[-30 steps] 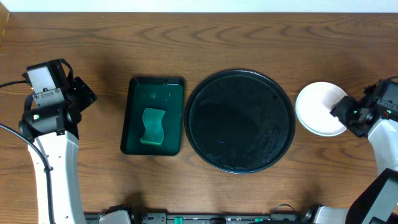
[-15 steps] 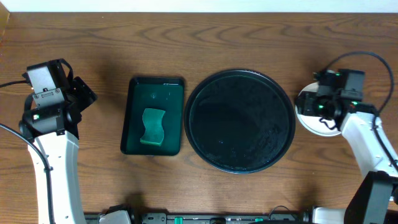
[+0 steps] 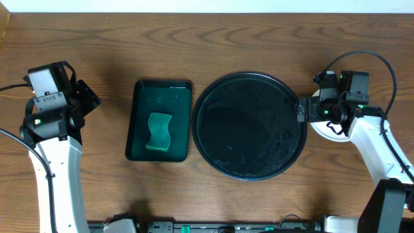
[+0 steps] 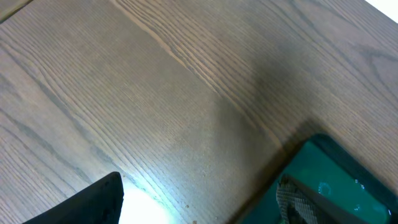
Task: Clean dirty plates on tray and stack at the side
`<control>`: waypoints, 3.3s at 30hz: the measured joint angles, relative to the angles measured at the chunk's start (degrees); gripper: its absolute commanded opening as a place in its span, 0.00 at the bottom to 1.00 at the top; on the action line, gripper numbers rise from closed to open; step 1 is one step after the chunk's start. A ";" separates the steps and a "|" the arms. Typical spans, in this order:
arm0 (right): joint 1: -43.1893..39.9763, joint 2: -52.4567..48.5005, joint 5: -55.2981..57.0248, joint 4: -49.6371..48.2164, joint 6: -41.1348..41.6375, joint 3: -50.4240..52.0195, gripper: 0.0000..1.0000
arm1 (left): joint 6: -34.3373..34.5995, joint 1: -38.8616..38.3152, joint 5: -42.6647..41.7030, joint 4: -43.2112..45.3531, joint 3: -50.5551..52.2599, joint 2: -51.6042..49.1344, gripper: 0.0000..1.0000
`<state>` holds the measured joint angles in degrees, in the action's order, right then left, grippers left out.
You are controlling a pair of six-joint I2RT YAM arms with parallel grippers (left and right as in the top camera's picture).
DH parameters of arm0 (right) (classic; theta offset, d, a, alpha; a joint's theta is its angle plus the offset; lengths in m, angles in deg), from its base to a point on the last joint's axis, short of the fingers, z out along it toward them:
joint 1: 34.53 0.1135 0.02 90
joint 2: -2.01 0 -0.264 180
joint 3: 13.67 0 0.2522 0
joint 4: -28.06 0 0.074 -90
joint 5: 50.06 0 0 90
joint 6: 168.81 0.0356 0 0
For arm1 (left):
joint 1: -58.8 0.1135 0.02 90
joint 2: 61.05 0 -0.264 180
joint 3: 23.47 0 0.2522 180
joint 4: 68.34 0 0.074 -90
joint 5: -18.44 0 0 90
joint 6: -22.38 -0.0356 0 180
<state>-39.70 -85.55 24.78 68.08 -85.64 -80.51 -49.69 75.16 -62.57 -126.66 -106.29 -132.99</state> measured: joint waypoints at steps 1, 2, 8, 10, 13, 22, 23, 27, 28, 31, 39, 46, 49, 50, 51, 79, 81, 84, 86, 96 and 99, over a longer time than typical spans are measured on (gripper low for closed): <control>0.00 0.00 0.00 0.02 -0.09 0.00 0.99 | 0.00 0.00 0.00 0.00 0.00 0.00 0.79; 0.00 0.00 0.00 0.00 -0.11 0.00 0.99 | 0.00 0.00 0.00 0.00 0.00 0.00 0.79; 0.00 0.00 0.00 0.02 -0.11 0.00 0.99 | 0.00 0.00 0.00 0.00 0.00 0.00 0.79; 0.00 0.00 0.00 0.02 -0.13 0.00 0.99 | 0.02 0.00 0.00 0.00 0.00 0.00 0.79; 0.00 0.00 0.00 0.02 -0.11 0.00 0.99 | 0.02 0.00 0.00 0.00 0.00 0.00 0.79; 0.00 0.00 0.00 0.02 -0.13 0.00 0.99 | 0.02 0.00 0.00 0.00 0.00 0.00 0.79; 0.00 0.00 0.00 0.02 -0.11 0.00 0.99 | 0.00 0.00 0.00 0.00 0.00 0.00 0.79; 0.00 0.00 0.00 0.02 -0.13 0.00 0.99 | 0.02 0.00 0.00 0.00 0.00 0.00 0.79; 0.00 0.00 0.00 0.02 -0.11 0.00 0.99 | 0.00 0.00 0.00 0.00 0.00 0.00 0.79; 0.00 0.00 0.00 0.02 -0.11 0.00 0.99 | 0.02 0.00 0.00 0.00 0.00 0.00 0.79; 0.00 0.00 0.00 0.02 -0.13 0.00 0.99 | 0.00 0.00 0.00 0.00 0.00 0.00 0.79; 0.00 2.45 0.02 0.07 -0.13 0.00 0.99 | 0.02 0.00 0.00 0.00 0.00 0.00 0.79; 0.00 5.90 0.09 0.07 -0.13 0.00 0.99 | 0.00 0.00 0.00 0.00 0.00 0.00 0.79; 0.00 7.32 0.11 0.07 -0.13 0.00 0.99 | 0.02 0.00 0.00 0.02 0.00 0.00 0.79; 0.00 9.01 0.13 0.07 -0.13 0.00 0.99 | 0.02 0.00 0.00 0.02 0.00 0.00 0.79; 0.09 40.33 0.15 4.92 -0.15 -0.04 0.99 | 0.00 0.00 0.02 0.00 0.00 0.00 0.79; 0.13 41.29 0.13 7.76 -0.15 -0.04 0.99 | 0.00 0.00 0.02 0.00 0.00 0.00 0.79; 1.03 43.50 0.17 13.14 -0.28 -0.04 0.99 | 0.00 0.00 0.00 0.00 0.00 0.00 0.79; 2.08 44.81 0.13 16.52 -0.33 -0.04 0.99 | 0.00 0.00 0.02 0.02 0.00 0.00 0.79; 8.59 49.24 2.19 19.91 -0.57 0.07 0.99 | 0.00 0.00 0.00 0.00 0.00 0.00 0.79; 9.07 51.23 2.34 12.50 -0.57 1.09 0.99 | 0.00 0.00 0.00 0.00 0.00 0.00 0.79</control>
<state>-30.63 -34.32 27.12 80.58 -86.21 -79.42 -49.69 75.16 -62.57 -126.66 -106.29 -132.99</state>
